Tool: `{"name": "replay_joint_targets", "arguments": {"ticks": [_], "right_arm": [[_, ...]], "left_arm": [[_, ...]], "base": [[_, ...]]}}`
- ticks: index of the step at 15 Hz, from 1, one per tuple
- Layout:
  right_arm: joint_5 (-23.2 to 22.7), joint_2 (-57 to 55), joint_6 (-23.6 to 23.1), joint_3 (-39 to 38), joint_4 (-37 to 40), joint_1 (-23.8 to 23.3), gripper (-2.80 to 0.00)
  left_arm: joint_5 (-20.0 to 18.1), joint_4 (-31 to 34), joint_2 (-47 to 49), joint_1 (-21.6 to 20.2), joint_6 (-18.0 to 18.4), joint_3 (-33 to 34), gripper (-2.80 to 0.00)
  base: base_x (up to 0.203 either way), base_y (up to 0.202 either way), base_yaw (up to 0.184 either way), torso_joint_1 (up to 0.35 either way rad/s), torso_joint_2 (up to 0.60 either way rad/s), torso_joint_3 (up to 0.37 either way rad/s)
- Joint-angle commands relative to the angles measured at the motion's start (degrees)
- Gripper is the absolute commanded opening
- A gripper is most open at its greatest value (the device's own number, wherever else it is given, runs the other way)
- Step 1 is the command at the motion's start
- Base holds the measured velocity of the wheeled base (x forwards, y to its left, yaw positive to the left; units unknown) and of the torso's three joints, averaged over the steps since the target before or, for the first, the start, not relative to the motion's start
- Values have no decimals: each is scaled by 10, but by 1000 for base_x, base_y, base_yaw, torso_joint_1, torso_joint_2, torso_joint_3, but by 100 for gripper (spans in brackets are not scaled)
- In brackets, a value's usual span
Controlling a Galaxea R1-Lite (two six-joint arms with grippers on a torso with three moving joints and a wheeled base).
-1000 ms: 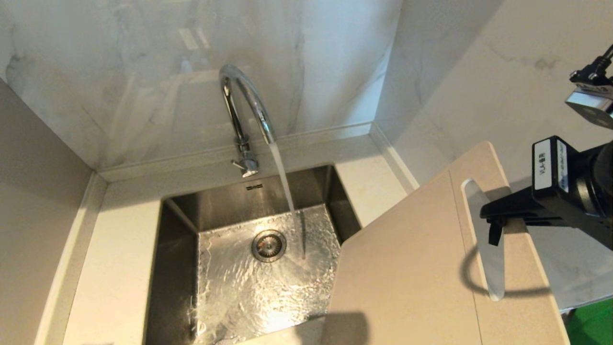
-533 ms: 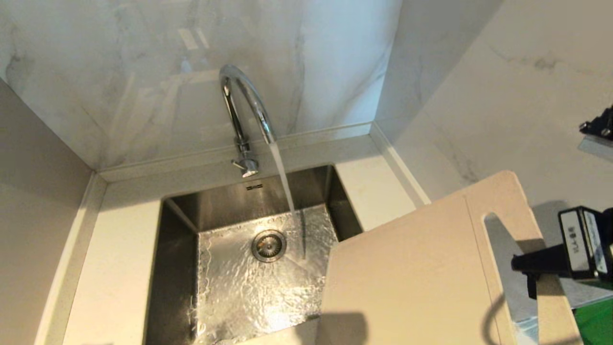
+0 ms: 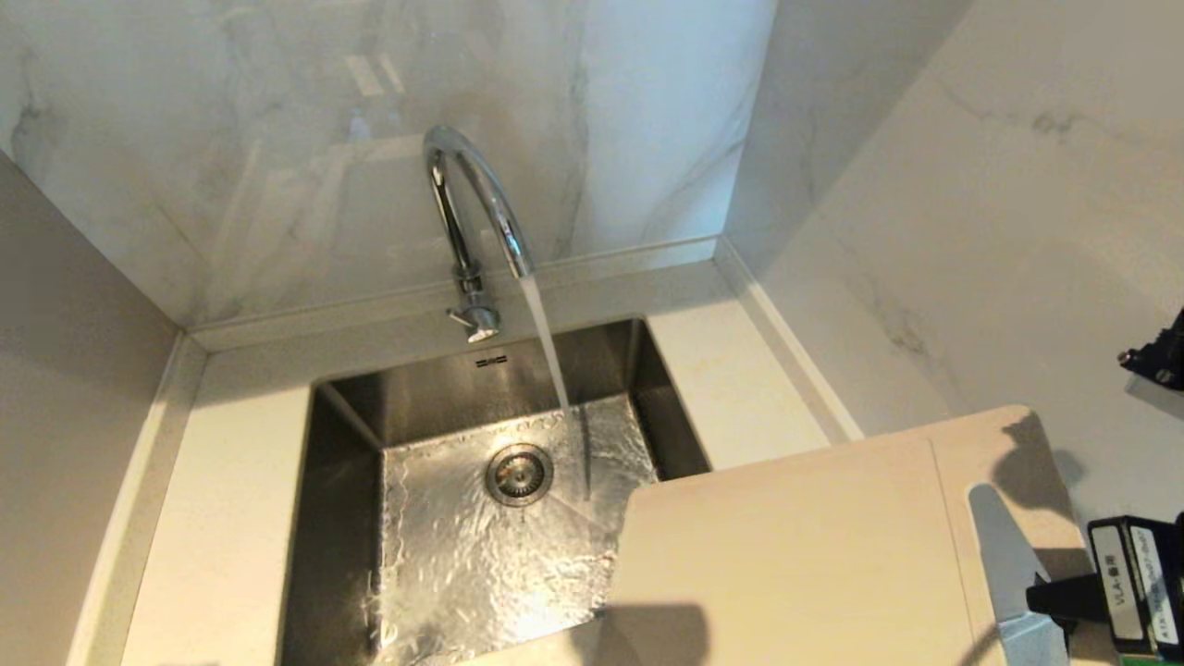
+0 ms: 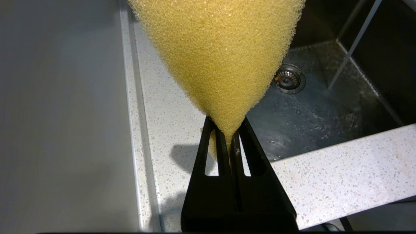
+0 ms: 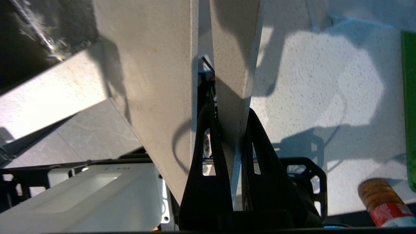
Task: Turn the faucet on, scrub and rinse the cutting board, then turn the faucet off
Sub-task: Put down the cutting board
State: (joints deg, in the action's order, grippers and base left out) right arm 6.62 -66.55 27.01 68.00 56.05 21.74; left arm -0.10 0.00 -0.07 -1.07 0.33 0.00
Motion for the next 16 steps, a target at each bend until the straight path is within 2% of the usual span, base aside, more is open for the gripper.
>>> {"name": "replay_joint_targets", "arguments": {"ticks": [1, 4, 9, 16], "right_arm": [[5, 6, 2, -46, -14, 0, -280], [23, 5, 2, -114, -82, 1, -280], [25, -6, 5, -215, -167, 0, -280], [24, -46, 32, -297, -273, -2, -280]], "left_arm": [[0, 0, -1, 0, 0, 1, -280], [0, 0, -1, -1, 0, 1, -280], [0, 0, -1, -1, 0, 0, -280], [0, 0, -1, -1, 0, 0, -280]], "base": [[0, 0, 0, 0, 0, 0], [0, 0, 0, 0, 0, 0], [0, 0, 0, 0, 0, 0], [0, 0, 0, 0, 0, 0]]}}
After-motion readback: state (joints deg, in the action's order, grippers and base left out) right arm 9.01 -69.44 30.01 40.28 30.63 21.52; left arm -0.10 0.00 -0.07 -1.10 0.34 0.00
